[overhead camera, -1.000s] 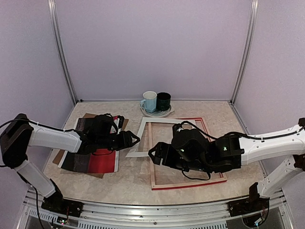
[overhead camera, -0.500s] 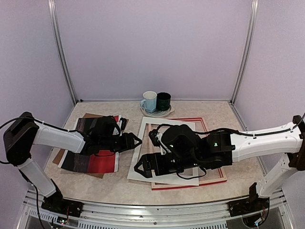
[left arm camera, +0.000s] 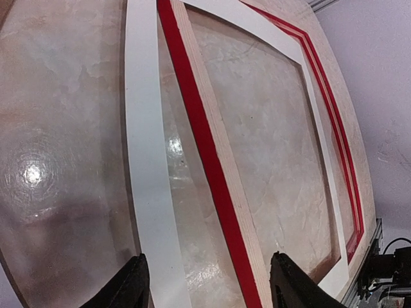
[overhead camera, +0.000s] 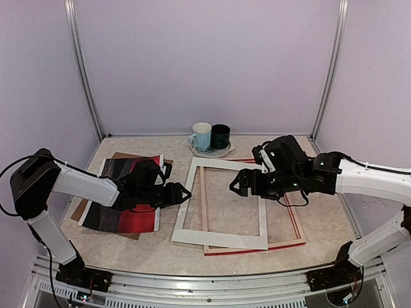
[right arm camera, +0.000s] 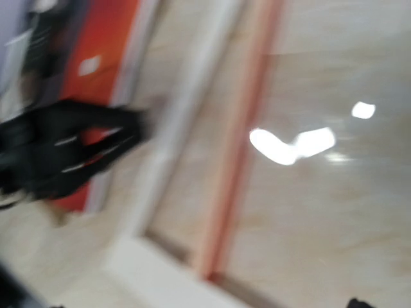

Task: Put the photo into the frame
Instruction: Move the frame body to the center of the board.

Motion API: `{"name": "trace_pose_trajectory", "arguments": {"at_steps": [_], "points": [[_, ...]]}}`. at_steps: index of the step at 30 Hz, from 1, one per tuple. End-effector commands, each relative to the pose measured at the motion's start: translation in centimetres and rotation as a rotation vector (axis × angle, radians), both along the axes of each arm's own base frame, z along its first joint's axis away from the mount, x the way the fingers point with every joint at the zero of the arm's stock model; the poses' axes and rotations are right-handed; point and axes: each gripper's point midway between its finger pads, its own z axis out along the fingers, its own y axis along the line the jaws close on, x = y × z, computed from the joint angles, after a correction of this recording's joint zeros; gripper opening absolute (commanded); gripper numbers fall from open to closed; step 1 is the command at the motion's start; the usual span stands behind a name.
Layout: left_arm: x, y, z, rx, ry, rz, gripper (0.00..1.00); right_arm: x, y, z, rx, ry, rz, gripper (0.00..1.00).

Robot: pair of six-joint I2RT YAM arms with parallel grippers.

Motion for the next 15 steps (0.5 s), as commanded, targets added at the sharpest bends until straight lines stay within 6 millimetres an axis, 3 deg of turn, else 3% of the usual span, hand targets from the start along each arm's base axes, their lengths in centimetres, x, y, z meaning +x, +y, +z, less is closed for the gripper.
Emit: {"name": "trace_pose_trajectory", "arguments": {"at_steps": [1, 5, 11, 15], "points": [[0.4, -0.3, -0.1, 0.020, -0.017, -0.007, 0.64, 0.5, -4.1, -3.6, -0.074, 0.067, -0.018, 0.95], [0.3, -0.4, -0.4, 0.016, -0.011, -0.010, 0.63, 0.8, -6.8, -6.5, -0.053, 0.141, -0.050, 0.94], [-0.2, -0.8, -0.9, -0.002, 0.007, -0.028, 0.61, -0.3, -8.3, -9.9, -0.058, 0.219, -0.044, 0.94], [-0.6, -1.0, -1.3, -0.007, 0.016, -0.036, 0.60, 0.0, -9.7, -10.9, -0.081, 0.230, -0.062, 0.94]]}}
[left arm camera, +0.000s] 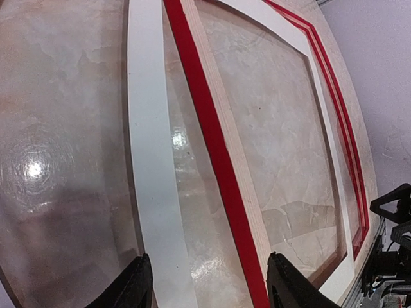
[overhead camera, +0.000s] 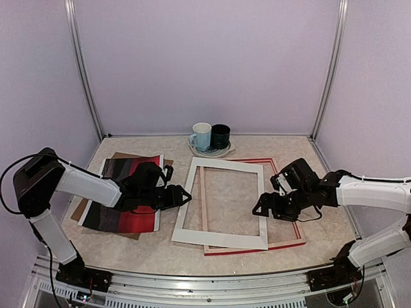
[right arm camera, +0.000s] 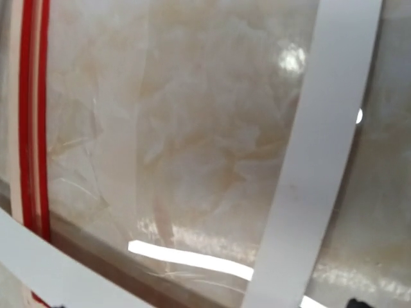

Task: Put the photo into the frame
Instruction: Move the frame body to the center of the board.

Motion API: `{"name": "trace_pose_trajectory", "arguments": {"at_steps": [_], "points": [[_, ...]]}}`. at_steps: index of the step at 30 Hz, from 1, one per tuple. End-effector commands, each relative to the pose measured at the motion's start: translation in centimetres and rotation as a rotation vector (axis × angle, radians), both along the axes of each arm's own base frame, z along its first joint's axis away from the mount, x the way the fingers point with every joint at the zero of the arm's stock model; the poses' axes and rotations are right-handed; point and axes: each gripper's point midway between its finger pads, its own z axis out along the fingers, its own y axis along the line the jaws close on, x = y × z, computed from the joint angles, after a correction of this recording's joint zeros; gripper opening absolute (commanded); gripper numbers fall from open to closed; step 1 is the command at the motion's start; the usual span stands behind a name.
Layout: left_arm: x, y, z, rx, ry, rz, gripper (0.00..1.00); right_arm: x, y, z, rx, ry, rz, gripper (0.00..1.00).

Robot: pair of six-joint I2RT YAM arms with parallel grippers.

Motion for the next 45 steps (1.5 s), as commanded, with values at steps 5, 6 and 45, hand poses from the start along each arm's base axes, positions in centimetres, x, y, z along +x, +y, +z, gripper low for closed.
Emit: {"name": "trace_pose_trajectory", "arguments": {"at_steps": [5, 6, 45], "points": [[-0.5, -1.0, -0.2, -0.035, 0.002, -0.028, 0.60, 3.3, -3.5, 1.3, -0.004, -0.097, -0.093, 0.94], [-0.6, -1.1, -0.3, -0.037, 0.003, -0.031, 0.60, 3.9, -4.2, 1.4, -0.020, -0.109, -0.112, 0.94], [-1.0, -1.8, -0.9, -0.032, 0.012, -0.035, 0.60, 7.8, -12.1, -3.7, -0.244, -0.121, -0.230, 0.73]]}}
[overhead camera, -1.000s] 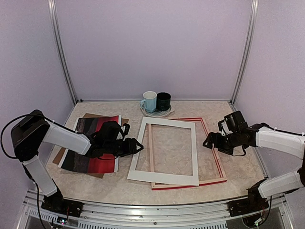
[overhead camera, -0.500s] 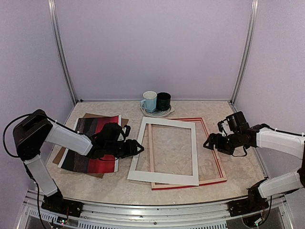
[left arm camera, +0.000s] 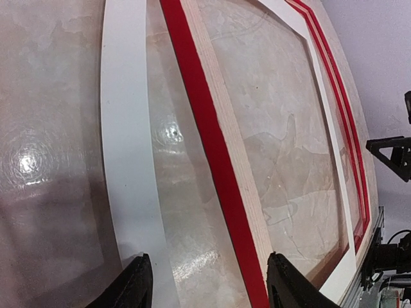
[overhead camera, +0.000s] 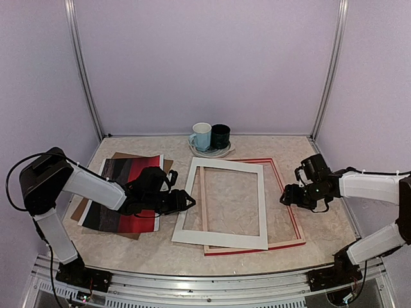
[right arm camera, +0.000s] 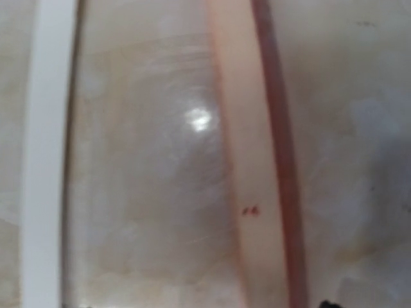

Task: Put the photo into the frame
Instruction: Move the frame body to the center of the board.

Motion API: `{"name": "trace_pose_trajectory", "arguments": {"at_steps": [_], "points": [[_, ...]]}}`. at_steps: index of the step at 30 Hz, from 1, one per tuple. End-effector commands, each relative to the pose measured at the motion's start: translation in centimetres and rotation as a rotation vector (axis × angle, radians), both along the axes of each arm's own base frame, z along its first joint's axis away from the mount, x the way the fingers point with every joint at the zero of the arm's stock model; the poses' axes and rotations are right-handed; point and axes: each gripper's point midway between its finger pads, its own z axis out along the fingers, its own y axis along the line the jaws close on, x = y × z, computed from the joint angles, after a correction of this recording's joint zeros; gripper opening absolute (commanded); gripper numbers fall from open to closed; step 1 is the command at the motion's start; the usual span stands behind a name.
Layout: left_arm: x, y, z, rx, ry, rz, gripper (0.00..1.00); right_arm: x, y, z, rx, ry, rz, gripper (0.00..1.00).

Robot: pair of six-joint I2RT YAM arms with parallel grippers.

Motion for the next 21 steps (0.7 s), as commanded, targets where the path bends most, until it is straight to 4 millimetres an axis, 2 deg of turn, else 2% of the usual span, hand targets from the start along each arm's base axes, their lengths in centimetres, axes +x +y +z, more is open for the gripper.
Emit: {"name": "trace_pose_trajectory", "arguments": {"at_steps": [1, 7, 14, 21], "points": [[0.0, -0.3, 0.4, -0.019, -0.014, -0.001, 0.60, 1.2, -1.0, -0.8, -0.029, -0.024, -0.017, 0.70], [-0.4, -0.1, 0.1, -0.021, -0.007, -0.001, 0.61, 1.7, -1.1, -1.4, -0.016, -0.038, -0.009, 0.48], [-0.4, 0.0, 0.2, -0.024, -0.010, -0.001, 0.60, 1.5, -1.6, -2.1, -0.048, -0.028, -0.009, 0.43], [-0.5, 0.0, 0.3, -0.026, -0.010, -0.002, 0.60, 1.5, -1.6, -2.6, -0.052, -0.027, -0.003, 0.19]]}}
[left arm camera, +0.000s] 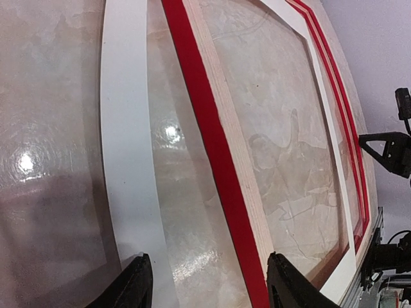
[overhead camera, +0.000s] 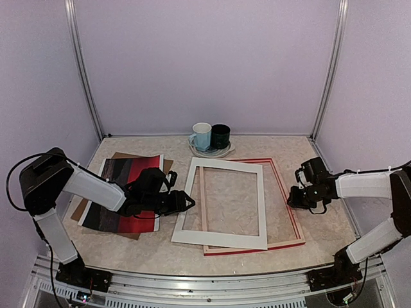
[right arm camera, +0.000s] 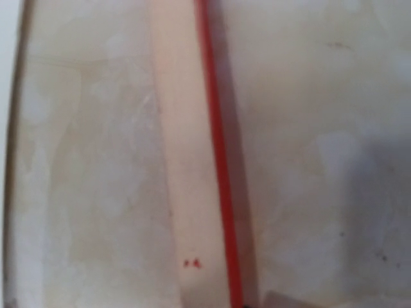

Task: Put the photo into the frame
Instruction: Move the frame body to the center of the board.

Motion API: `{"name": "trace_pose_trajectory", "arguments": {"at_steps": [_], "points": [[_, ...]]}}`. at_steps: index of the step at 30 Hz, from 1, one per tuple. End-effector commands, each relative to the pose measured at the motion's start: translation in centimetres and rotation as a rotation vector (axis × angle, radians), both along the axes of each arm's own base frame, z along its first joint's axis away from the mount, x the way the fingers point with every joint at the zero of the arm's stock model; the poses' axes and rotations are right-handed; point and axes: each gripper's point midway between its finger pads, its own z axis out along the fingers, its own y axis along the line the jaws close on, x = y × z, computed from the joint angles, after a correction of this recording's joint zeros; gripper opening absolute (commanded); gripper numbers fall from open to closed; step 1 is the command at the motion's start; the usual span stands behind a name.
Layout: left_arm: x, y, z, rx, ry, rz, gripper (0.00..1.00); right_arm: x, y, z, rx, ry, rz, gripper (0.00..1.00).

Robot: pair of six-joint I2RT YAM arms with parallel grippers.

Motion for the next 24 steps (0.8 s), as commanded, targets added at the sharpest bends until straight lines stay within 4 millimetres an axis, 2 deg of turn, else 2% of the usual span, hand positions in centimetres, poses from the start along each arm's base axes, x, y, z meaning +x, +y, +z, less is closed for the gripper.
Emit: {"name": "trace_pose_trajectory", "arguments": {"at_steps": [1, 4, 6, 12, 24], "points": [[-0.4, -0.1, 0.5, -0.019, -0.010, -0.004, 0.60, 0.1, -0.3, -0.6, -0.005, -0.003, -0.004, 0.18], [-0.4, -0.1, 0.6, -0.021, -0.010, -0.004, 0.60, 0.1, 0.0, -0.7, 0.012, -0.004, 0.003, 0.06], [-0.5, -0.1, 0.6, -0.021, -0.011, -0.005, 0.60, 0.0, 0.3, -0.7, 0.026, -0.003, 0.010, 0.04], [-0.4, -0.4, 0.8, -0.024, -0.013, -0.009, 0.60, -0.2, 0.4, -1.3, 0.038, 0.014, 0.006, 0.20], [-0.5, -0.2, 1.3, -0.021, -0.020, -0.005, 0.60, 0.1, 1.6, -1.0, 0.088, 0.001, 0.057, 0.26]]}}
